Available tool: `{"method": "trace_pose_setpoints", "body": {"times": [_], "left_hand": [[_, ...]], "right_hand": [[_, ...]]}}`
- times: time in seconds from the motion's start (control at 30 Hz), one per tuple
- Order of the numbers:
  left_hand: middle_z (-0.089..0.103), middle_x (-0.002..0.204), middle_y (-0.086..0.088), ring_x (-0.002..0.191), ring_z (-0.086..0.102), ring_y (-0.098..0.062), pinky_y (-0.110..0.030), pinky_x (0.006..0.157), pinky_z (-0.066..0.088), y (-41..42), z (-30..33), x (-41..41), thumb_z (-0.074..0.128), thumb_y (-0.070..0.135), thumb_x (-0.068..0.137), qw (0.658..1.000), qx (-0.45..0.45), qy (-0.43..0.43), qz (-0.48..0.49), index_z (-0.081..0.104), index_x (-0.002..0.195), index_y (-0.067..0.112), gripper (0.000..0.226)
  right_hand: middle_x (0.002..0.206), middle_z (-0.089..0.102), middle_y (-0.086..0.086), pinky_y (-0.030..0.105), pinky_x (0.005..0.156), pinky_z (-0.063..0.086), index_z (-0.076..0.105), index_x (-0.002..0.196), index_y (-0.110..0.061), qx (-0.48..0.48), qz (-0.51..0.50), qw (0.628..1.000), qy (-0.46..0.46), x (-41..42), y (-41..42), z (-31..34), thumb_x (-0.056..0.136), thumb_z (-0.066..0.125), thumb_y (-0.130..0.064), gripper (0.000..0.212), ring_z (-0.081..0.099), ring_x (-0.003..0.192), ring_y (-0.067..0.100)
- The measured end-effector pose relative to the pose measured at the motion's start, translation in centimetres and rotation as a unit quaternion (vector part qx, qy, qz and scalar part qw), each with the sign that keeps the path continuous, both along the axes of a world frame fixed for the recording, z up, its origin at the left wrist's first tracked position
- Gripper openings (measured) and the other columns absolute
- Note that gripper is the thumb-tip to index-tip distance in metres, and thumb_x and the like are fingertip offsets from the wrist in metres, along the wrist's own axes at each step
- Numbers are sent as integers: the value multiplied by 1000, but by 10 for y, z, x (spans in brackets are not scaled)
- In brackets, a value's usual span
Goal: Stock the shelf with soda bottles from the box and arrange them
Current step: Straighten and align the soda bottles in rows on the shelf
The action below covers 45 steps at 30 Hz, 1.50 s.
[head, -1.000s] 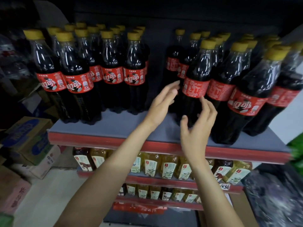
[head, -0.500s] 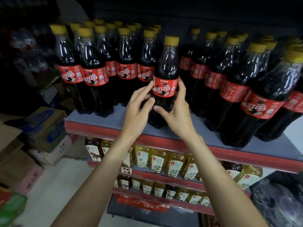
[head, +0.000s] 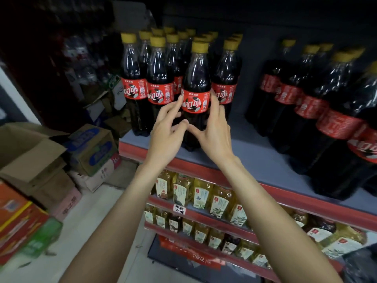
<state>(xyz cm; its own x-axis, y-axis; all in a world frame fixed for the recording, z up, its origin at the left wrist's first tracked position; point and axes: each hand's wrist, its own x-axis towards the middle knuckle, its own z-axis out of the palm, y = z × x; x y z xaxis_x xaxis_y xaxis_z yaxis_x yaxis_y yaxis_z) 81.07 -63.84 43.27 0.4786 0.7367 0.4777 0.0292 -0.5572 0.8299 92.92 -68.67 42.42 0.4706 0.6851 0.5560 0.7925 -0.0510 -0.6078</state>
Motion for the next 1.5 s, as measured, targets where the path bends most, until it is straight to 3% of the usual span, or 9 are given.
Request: {"method": "trace_pose_setpoints", "body": {"times": [0.33, 0.47, 0.63, 0.77, 0.9, 1.03, 1.2, 1.37, 1.5], "left_hand": [[37, 141, -1, 121, 43, -7, 2, 82, 38, 7, -5, -2, 50, 5, 96, 999, -4, -16, 34, 39, 142, 16, 49], [39, 138, 0, 119, 44, -5, -5, 88, 43, 8, -8, 0, 51, 7, 95, 999, 2, -11, 49, 39, 142, 18, 49], [54, 115, 5, 105, 52, -6, -21, 89, 44, -18, -11, 10, 49, 13, 93, 982, 48, -159, 93, 52, 124, 19, 31], [57, 97, 8, 90, 55, -5, -20, 80, 43, -49, -11, 36, 46, 14, 93, 969, 81, -232, -15, 54, 111, 15, 20], [61, 98, 6, 95, 59, -6, -20, 86, 45, -80, -10, 78, 52, 17, 92, 965, -3, -152, -212, 55, 113, 19, 21], [58, 122, 3, 114, 57, -12, -26, 99, 45, -118, -3, 120, 50, 20, 94, 913, -119, -33, -389, 49, 127, 26, 34], [50, 136, -1, 109, 55, -2, -24, 98, 43, -149, 2, 151, 46, 16, 99, 897, -157, 14, -413, 41, 139, 22, 41], [49, 131, 2, 107, 56, -2, -25, 98, 46, -154, -1, 155, 50, 15, 98, 912, -137, 4, -387, 41, 140, 23, 44], [49, 127, 6, 102, 55, 7, -11, 87, 45, -153, -9, 142, 55, 10, 94, 932, -102, -40, -345, 44, 133, 28, 44]], "right_hand": [[133, 41, 10, 54, 80, 51, 9, 152, -19, 7, -14, 1000, -13, -13, 22, -4, 83, 71, -30, 94, 55, 113, 36], [144, 38, 8, 54, 86, 50, 11, 152, -18, 5, -3, 1000, -8, -12, 18, -6, 83, 70, -33, 92, 47, 127, 31], [134, 45, 2, 38, 92, 49, 25, 149, -19, 24, 33, 999, -27, -3, -22, -5, 88, 66, -32, 74, 47, 122, 18], [113, 60, 0, 28, 90, 47, 54, 130, -9, 131, -27, 990, -44, 11, -85, -9, 94, 59, -11, 37, 57, 105, 15], [107, 60, 5, 28, 92, 42, 63, 111, -1, 242, -234, 937, -97, 32, -146, -24, 91, 56, -2, 21, 55, 102, 23], [125, 48, 23, 30, 106, 29, 50, 127, 4, 266, -399, 875, -68, 56, -182, -32, 88, 65, -10, 44, 39, 120, 26], [144, 36, 13, 24, 106, 36, 25, 146, -7, 201, -346, 915, 43, 80, -200, -27, 83, 73, -26, 81, 39, 132, 21], [143, 46, 3, 17, 94, 44, 24, 148, -12, 176, -335, 925, 40, 88, -209, -22, 82, 74, -20, 83, 49, 127, 14], [139, 50, 4, 34, 97, 48, 27, 147, -15, 173, -308, 935, 39, 77, -209, -22, 80, 76, -17, 83, 51, 124, 14]]}}
